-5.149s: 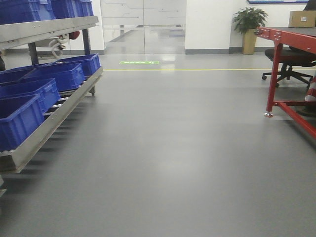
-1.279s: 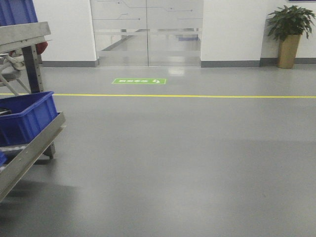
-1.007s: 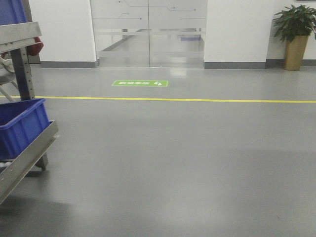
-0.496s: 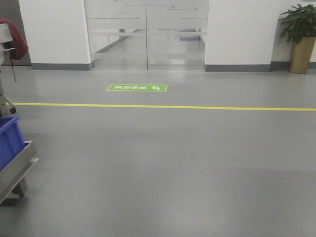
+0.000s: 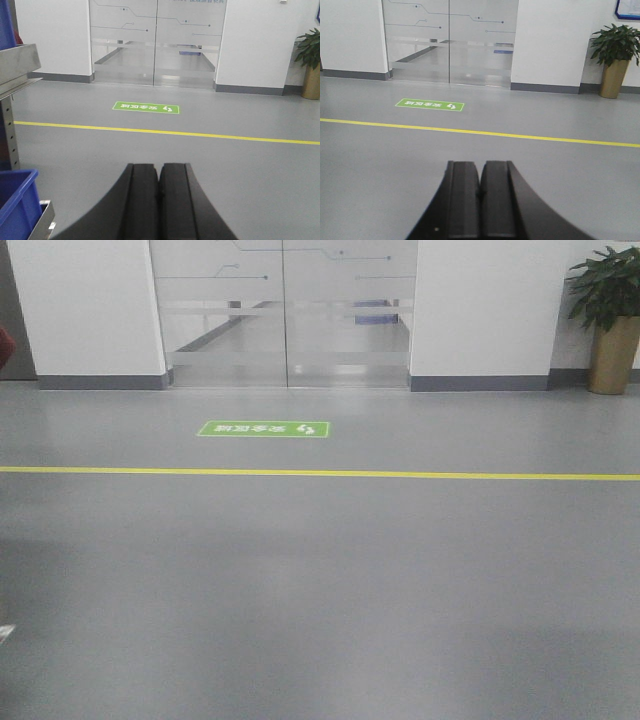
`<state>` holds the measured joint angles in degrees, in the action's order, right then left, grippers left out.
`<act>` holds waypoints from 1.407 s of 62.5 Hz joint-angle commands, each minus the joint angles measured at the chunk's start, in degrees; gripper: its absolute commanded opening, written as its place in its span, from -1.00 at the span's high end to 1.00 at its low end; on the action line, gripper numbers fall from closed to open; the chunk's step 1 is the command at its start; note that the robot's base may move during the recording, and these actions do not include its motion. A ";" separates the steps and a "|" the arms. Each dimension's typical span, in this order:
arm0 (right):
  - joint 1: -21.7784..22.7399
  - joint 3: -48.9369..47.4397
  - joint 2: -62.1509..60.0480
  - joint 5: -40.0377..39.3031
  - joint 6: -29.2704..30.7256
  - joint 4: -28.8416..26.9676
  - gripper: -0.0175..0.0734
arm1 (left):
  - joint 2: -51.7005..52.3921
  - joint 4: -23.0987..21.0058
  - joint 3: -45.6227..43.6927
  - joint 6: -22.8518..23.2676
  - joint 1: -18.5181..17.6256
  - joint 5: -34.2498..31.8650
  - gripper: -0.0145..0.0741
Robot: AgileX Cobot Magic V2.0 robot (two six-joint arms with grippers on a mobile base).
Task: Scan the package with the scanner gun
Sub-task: 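Turn the base and drive up to the red-framed table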
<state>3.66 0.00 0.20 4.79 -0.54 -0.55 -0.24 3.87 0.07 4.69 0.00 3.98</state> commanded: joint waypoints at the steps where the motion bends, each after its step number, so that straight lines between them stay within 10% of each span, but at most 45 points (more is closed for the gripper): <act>1: 0.13 0.00 -0.20 -1.39 0.03 0.18 0.97 | 0.24 0.09 -0.07 0.19 0.02 -1.08 0.92; 88: 0.13 0.00 -0.20 -1.39 0.03 0.18 0.97 | 0.24 0.09 -0.07 0.19 0.26 -1.08 0.92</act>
<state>3.66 0.00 0.20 4.79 -0.54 -0.55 -0.24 3.87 0.09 4.69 0.03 3.98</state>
